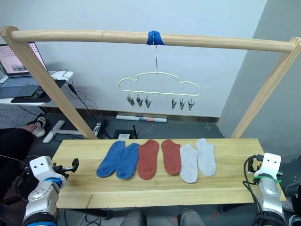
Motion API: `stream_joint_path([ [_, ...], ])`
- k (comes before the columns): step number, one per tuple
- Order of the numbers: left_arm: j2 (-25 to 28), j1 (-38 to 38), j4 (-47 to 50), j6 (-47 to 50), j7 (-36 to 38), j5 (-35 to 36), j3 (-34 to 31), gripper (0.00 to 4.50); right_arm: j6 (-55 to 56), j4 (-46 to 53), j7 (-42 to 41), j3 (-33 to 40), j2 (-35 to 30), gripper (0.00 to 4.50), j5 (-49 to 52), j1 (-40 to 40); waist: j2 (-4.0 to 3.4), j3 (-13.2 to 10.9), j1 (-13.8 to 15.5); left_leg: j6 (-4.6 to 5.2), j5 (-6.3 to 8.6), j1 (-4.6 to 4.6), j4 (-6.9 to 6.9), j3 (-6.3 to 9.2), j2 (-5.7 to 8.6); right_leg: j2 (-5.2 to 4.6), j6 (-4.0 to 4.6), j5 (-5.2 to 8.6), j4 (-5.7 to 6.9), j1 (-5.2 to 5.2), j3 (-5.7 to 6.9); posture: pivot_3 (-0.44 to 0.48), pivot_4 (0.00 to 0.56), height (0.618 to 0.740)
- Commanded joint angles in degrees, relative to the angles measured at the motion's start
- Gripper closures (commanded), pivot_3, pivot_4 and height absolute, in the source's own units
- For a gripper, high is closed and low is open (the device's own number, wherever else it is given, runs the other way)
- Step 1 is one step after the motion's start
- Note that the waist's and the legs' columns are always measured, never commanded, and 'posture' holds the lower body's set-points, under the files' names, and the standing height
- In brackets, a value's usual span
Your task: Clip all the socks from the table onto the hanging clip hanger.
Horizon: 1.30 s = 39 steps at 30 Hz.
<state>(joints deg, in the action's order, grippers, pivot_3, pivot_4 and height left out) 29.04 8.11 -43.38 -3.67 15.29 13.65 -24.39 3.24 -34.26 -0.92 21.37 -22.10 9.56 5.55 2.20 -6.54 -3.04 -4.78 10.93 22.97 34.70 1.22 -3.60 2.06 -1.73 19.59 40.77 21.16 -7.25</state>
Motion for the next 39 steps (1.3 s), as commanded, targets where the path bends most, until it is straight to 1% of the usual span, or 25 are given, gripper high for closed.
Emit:
stream_joint_path([
  [1,1.5,0.7,0.1,-0.5,-0.2,0.3,-1.0,0.01,0.9,0.8,0.2,0.7,-1.1,0.00,-0.3,0.9,0.00,0.0,0.0,0.00,0.00,0.00,0.00,0.00,0.00,0.00,0.00,0.00,0.00,0.00,0.00,0.066,0.060,0.740],
  [4,1.9,0.9,0.8,-0.5,0.6,1.0,-1.5,0.01,0.7,1.9,0.0,0.4,-0.8,0.00,-0.3,0.7,0.00,0.0,0.0,0.00,0.00,0.00,0.00,0.00,0.00,0.00,0.00,0.00,0.00,0.00,0.00,0.067,0.062,0.740],
  [9,2.2,-0.3,4.7,2.3,5.5,4.8,-2.6,0.01,0.5,2.7,-1.5,-0.5,-0.6,0.00,-0.5,0.2,0.00,0.0,0.0,0.00,0.00,0.00,0.00,0.00,0.00,0.00,0.00,0.00,0.00,0.01,0.01,0.075,0.068,0.740],
  [12,2.6,-1.8,8.9,4.4,7.3,5.5,-2.2,0.01,0.2,4.6,-3.2,-1.3,-0.7,0.00,-0.3,0.3,0.00,0.0,-0.1,0.00,0.00,0.00,0.00,0.00,0.00,0.00,0.00,0.00,0.00,0.00,0.00,0.065,0.073,0.740],
  [16,3.0,-3.7,17.8,7.0,9.8,6.0,-1.5,0.01,-0.3,7.8,-8.7,-3.1,-0.9,0.00,0.8,0.2,-0.01,0.0,-0.1,0.00,0.00,0.00,0.00,0.02,-0.02,0.01,0.00,0.00,0.02,0.00,0.00,0.060,0.079,0.740],
  [17,3.2,-3.8,20.4,8.0,10.5,6.4,-1.3,0.01,-1.2,9.9,-11.5,-3.9,-1.0,0.00,1.7,0.0,-0.01,0.0,-0.1,0.00,0.00,0.00,0.00,0.02,-0.03,0.00,0.00,0.00,0.02,0.00,0.01,0.059,0.082,0.740],
  [19,3.7,-3.3,27.2,10.4,11.9,7.2,-0.2,0.01,-4.2,16.5,-19.9,-7.3,-2.0,0.00,4.2,-0.5,-0.02,0.0,-0.2,0.00,0.00,0.01,0.01,0.04,-0.03,0.01,0.00,0.00,0.03,0.00,0.02,0.052,0.086,0.740],
  [22,4.0,-2.1,34.4,13.3,13.4,7.9,1.5,0.01,-9.7,25.2,-28.3,-11.2,-3.2,0.00,7.9,-1.0,-0.05,0.0,-0.1,0.00,0.00,0.00,0.02,0.04,-0.02,0.01,0.00,0.00,0.03,-0.03,0.01,0.044,0.093,0.740],
  [24,4.1,-1.2,38.0,14.5,14.6,7.8,3.4,0.01,-13.5,30.1,-32.3,-13.2,-3.8,0.00,10.6,-0.8,-0.08,-0.1,-0.1,0.00,0.00,0.01,0.02,0.05,-0.02,0.01,0.00,0.00,0.03,-0.03,0.02,0.037,0.098,0.740],
  [28,2.6,4.1,44.1,16.7,15.4,5.8,10.1,0.01,-15.9,37.7,-40.6,-18.2,-4.4,0.00,13.6,2.3,-0.14,-0.3,0.0,0.00,0.00,0.03,0.03,0.07,-0.01,0.02,0.00,0.01,0.01,-0.03,0.04,0.018,0.107,0.740],
  [31,0.6,8.6,44.5,17.3,14.0,4.7,13.1,0.01,-19.3,41.7,-42.0,-21.0,-3.7,0.00,14.9,6.1,-0.16,-0.4,-0.1,0.00,0.00,0.04,0.12,0.09,-0.02,0.06,-0.03,-0.01,0.02,-0.04,0.04,0.007,0.111,0.740],
  [33,-1.3,12.5,41.6,16.4,12.9,3.7,14.3,0.01,-21.7,44.3,-42.0,-23.3,-2.4,0.00,15.5,9.1,-0.17,-0.5,-0.2,0.00,0.00,0.05,0.13,0.09,-0.02,0.07,-0.06,-0.02,0.01,-0.04,0.04,-0.002,0.112,0.740],
  [36,-4.0,16.3,37.0,14.0,12.2,3.0,15.0,0.01,-23.9,46.7,-41.3,-25.5,-0.3,0.00,15.8,11.9,-0.18,-0.5,-0.4,0.00,0.00,0.07,0.12,0.13,-0.06,0.15,-0.06,-0.03,0.01,-0.01,0.05,-0.017,0.118,0.740],
  [39,-6.5,18.6,33.0,11.6,12.2,2.7,15.2,0.62,-25.9,49.0,-40.4,-26.9,1.8,0.00,16.2,13.7,-0.19,-0.5,-0.4,-0.01,0.02,0.11,0.11,0.14,-0.07,0.16,-0.06,-0.02,-0.02,0.01,0.06,-0.022,0.124,0.740],
])
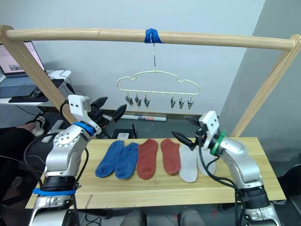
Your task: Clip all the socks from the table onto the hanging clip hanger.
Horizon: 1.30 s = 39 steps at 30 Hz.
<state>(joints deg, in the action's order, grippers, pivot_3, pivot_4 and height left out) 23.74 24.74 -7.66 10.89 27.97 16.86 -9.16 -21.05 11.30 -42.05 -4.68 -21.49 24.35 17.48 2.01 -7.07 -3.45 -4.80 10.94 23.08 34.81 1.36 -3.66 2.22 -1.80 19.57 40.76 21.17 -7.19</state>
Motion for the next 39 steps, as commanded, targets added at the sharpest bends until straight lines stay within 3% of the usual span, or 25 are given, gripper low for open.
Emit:
stream_joint_path([
  [1,-1.8,2.5,-4.0,-3.8,-0.5,-1.0,0.2,0.86,-2.2,3.9,1.0,-1.1,1.7,0.00,1.5,2.2,0.01,0.0,0.0,-0.04,0.03,0.04,0.00,0.02,0.00,0.00,-0.01,0.00,-0.03,0.00,0.02,-0.023,0.126,0.740],
  [3,-2.7,3.7,-6.5,-5.1,-1.1,-2.0,0.4,1.47,-2.8,4.3,1.2,-1.6,2.4,0.00,1.4,2.7,0.01,-0.1,0.1,-0.06,0.05,0.22,0.03,0.05,0.00,0.00,-0.01,0.01,-0.06,0.13,0.05,-0.025,0.130,0.740],
  [17,-6.1,11.4,-21.6,-15.7,-3.9,-5.0,0.1,1.47,-4.7,4.0,1.8,-3.3,6.3,0.00,1.4,7.7,0.02,-0.5,0.2,-0.06,0.05,0.55,0.08,0.30,0.01,-0.01,-0.02,0.00,-0.22,0.25,0.31,-0.027,0.132,0.740],
  [39,-6.2,16.3,-30.7,-21.0,-2.6,-4.5,0.1,1.47,-7.0,5.5,3.0,-2.5,6.9,0.00,2.9,10.6,-0.01,-0.9,0.2,-0.07,0.05,0.82,0.07,0.65,0.01,-0.02,0.07,-0.11,-0.46,0.27,0.64,-0.033,0.126,0.740],
])
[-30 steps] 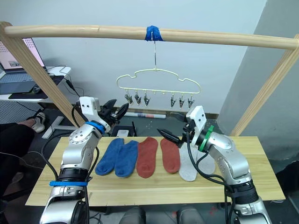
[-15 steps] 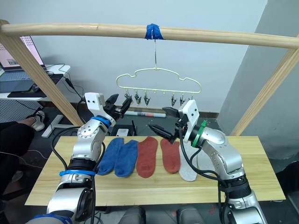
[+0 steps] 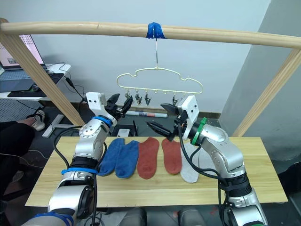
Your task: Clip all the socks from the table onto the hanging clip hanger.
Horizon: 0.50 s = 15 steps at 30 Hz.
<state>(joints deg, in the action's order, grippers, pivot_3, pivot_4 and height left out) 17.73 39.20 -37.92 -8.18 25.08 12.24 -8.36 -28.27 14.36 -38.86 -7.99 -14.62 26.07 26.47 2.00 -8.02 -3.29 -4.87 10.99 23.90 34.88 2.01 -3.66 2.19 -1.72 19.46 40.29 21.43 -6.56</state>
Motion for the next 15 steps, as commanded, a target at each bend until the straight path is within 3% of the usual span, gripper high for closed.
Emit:
stream_joint_path([
  [1,-0.3,2.0,-0.7,-2.1,0.4,0.1,-0.8,1.47,0.2,2.5,-0.2,0.8,-0.1,0.00,1.1,1.6,0.00,0.0,0.0,0.00,0.00,0.00,0.00,0.01,0.00,0.00,0.00,0.00,0.00,-0.01,0.01,-0.033,0.126,0.740],
  [9,-0.8,3.9,-3.2,-3.5,1.1,0.4,-0.9,1.47,0.2,2.8,-0.2,0.9,-0.2,0.00,1.2,2.0,0.00,0.0,0.0,0.00,0.00,0.04,0.00,0.08,0.00,0.00,0.00,0.00,0.00,-0.01,0.07,-0.039,0.125,0.740],
  [12,-1.0,4.2,-3.7,-4.0,2.0,0.7,-0.8,2.07,0.0,2.8,0.0,1.1,-0.1,0.00,1.4,2.0,0.00,0.0,0.0,0.00,0.00,0.04,0.00,0.10,0.00,0.00,0.01,0.00,0.00,-0.01,0.09,-0.044,0.123,0.740],
  [15,-1.4,4.3,-3.9,-4.1,3.3,1.2,-0.7,2.99,-0.3,3.0,0.4,1.3,0.1,0.00,1.6,2.0,0.00,0.0,-0.1,0.00,0.00,0.04,0.00,0.12,0.01,0.00,0.07,-0.04,0.00,-0.01,0.12,-0.048,0.119,0.740],
])
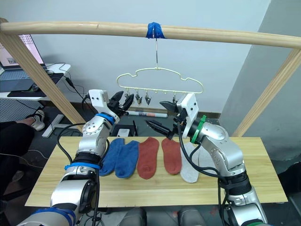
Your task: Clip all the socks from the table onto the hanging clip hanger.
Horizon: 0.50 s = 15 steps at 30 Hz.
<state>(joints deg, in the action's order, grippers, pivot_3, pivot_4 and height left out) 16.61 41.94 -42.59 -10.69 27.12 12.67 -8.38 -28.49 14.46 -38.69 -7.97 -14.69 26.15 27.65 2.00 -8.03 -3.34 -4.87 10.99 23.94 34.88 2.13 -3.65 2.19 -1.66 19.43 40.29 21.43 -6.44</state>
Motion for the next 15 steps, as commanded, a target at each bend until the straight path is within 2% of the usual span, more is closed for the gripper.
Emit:
stream_joint_path([
  [1,-0.5,1.7,0.8,-1.6,1.6,0.9,-0.6,3.30,-0.3,2.9,0.4,1.4,0.3,0.00,1.7,0.9,0.00,0.0,0.0,0.00,0.00,0.00,0.00,0.01,0.00,0.00,0.02,-0.01,0.00,0.00,0.00,-0.048,0.119,0.740],
  [3,-0.8,1.8,0.7,-1.7,1.7,0.9,-0.7,3.83,-0.4,2.9,0.6,1.5,0.2,0.00,1.8,0.9,0.00,0.0,0.0,0.00,0.00,0.01,0.00,0.03,0.00,0.00,0.02,-0.01,0.00,0.00,0.03,-0.049,0.117,0.740],
  [7,-0.7,1.9,1.0,-2.1,1.6,0.5,-0.7,4.44,-0.6,2.7,0.7,1.6,0.0,0.00,1.7,0.8,0.00,0.0,0.0,0.00,0.00,0.01,0.00,0.05,0.00,0.00,0.01,-0.01,0.00,0.00,0.05,-0.046,0.117,0.740],
  [11,0.3,1.2,2.8,-0.5,1.1,0.5,-1.0,4.49,-0.7,1.4,1.7,1.7,-1.6,0.00,-0.5,-1.7,0.00,0.0,0.0,0.00,0.00,0.02,0.00,0.07,0.00,0.00,0.02,-0.01,0.00,-0.01,0.06,-0.034,0.120,0.740],
  [15,2.8,-0.8,7.5,7.7,2.4,1.1,-0.3,4.49,-0.7,-4.4,7.0,1.9,-5.6,0.00,-7.5,-7.6,0.00,0.0,0.1,0.00,0.00,0.05,0.00,0.15,0.01,-0.01,0.01,-0.01,-0.03,-0.04,0.14,-0.022,0.124,0.740],
])
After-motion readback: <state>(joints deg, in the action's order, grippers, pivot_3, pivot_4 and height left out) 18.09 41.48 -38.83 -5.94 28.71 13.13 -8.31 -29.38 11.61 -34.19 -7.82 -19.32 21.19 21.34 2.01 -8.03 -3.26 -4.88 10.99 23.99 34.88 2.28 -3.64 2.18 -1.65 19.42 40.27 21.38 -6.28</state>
